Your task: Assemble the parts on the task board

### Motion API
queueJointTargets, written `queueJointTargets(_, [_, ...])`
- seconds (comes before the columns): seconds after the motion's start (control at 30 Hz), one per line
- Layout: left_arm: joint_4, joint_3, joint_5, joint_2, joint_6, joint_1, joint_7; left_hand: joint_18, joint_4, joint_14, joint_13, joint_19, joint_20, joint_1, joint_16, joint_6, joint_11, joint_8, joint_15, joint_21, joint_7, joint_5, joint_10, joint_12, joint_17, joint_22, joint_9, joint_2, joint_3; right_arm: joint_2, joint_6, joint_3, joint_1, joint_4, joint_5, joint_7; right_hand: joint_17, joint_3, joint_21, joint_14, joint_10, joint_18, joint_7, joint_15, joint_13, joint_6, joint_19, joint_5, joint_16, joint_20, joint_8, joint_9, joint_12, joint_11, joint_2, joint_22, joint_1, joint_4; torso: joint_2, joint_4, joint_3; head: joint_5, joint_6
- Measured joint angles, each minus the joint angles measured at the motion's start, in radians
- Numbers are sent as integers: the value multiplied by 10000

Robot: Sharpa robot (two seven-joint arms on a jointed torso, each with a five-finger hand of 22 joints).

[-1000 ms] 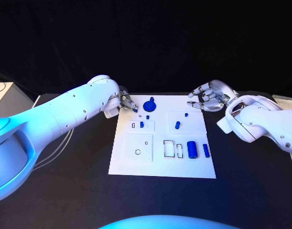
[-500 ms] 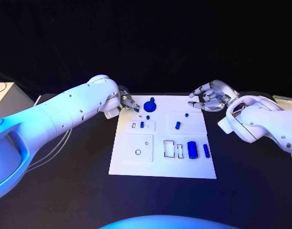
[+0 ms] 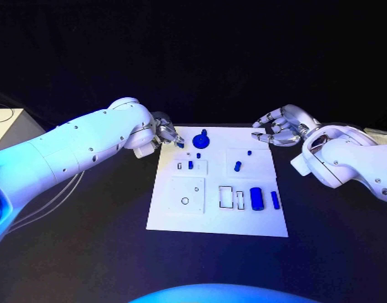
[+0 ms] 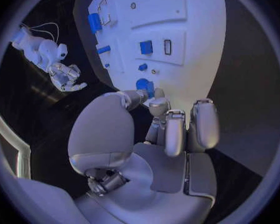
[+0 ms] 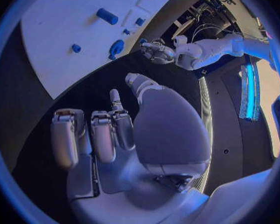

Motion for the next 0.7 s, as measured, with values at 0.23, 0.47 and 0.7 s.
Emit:
queueJointTargets(0.23, [696,-131,-175,-384,-154,-18,-9,1,-1,0,52,70,2,-63,40,74,-6,40,0,29,-7,121,60,38,0,74,35,-63,0,-14,-190,0,0,-119,194,209,-2457,601,-6156,-645,-2908,1328,41,-20,-2049,-439,-2216,0,-2780,10,121,40,-4531,127,-100,-2676,97,38,-31,23,-4,25,-36])
queueJointTargets(0.47, [1150,-358,-525,-566,-343,-48,-19,1,-1,0,103,106,-34,-108,39,177,-24,39,0,69,-37,402,151,77,0,141,7,-108,0,8,-486,-3,0,-240,709,624,-7452,1851,-11099,-3615,-4692,1559,213,522,-7101,-673,-4406,10,-9246,391,387,200,-10128,357,-440,-6295,224,-17,-27,23,0,63,-28])
queueJointTargets(0.7, [1367,-547,-818,-612,-427,-75,-37,1,-4,0,147,106,-35,-168,39,179,-58,39,0,107,-37,533,186,83,0,164,7,-169,-3,47,-788,-3,1,-426,1679,1295,-9240,2429,-13517,-4864,-4348,1558,610,1214,-10643,-640,-5320,-39,-12489,1291,12,106,-12717,978,-393,-8741,50,-754,-7,23,0,103,-45])
